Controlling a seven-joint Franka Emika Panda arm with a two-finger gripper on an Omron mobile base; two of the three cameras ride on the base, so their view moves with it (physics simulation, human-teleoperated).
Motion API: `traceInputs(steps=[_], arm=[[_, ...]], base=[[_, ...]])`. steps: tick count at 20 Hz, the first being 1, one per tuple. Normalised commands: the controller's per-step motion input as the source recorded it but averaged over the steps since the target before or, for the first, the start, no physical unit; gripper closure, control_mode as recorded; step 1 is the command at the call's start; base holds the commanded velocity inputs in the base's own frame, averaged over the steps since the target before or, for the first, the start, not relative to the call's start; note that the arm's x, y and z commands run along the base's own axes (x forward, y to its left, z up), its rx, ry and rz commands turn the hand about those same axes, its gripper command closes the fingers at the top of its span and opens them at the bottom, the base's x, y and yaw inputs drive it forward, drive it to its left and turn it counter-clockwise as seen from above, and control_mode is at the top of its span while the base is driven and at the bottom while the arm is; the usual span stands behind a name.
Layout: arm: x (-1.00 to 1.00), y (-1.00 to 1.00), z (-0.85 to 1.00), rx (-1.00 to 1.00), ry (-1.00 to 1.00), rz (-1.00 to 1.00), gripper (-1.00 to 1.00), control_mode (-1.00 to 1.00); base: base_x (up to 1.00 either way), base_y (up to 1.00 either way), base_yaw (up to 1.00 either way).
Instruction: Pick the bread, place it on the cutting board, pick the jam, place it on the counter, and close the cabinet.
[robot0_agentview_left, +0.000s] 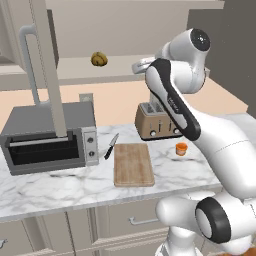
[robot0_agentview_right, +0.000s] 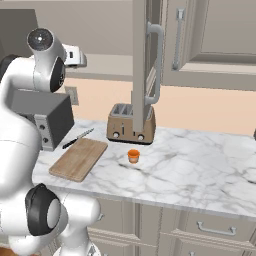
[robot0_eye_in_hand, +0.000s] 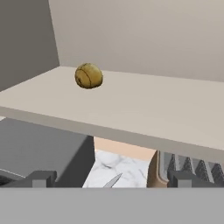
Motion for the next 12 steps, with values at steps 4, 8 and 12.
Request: traceInputs(steps=[4, 8, 12], arm=[[0.00, 0.09, 0.00, 0.00, -0.01, 0.07, -1.00, -1.00], [0.07, 0.00, 0.00, 0.00, 0.00, 0.07, -1.00, -1.00], [0.27, 0.04, 0.00, 0.00, 0.00, 0.04, -1.00, -1.00]], base=[[0.00, 0.00, 0.00], [0.00, 0.00, 0.00], [0.00, 0.00, 0.00]])
